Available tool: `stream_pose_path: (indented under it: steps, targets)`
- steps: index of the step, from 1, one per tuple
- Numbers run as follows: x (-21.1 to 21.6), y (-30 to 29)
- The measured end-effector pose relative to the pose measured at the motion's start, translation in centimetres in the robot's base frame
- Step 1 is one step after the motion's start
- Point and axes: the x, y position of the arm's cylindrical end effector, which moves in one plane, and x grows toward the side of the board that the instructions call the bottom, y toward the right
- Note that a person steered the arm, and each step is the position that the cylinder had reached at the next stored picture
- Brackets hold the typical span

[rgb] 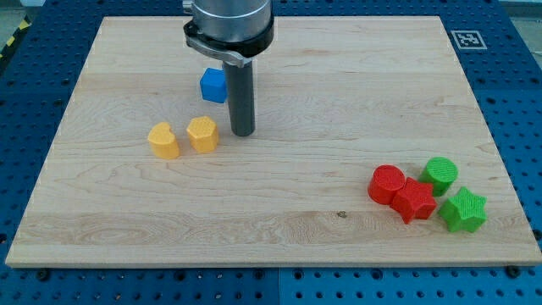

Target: Move your arm to the green star

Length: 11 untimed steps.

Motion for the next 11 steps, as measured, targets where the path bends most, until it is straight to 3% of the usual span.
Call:
stream_pose_path:
  steps: [1,3,5,6,8,9,11]
  targets:
    - [1.5,-2.5]
    - [3.0,-1.8]
    - [11.9,4.6]
    - [15.0,10.6]
    - [15.7,15.2]
    - [15.7,21.9]
    - [15.7,24.7]
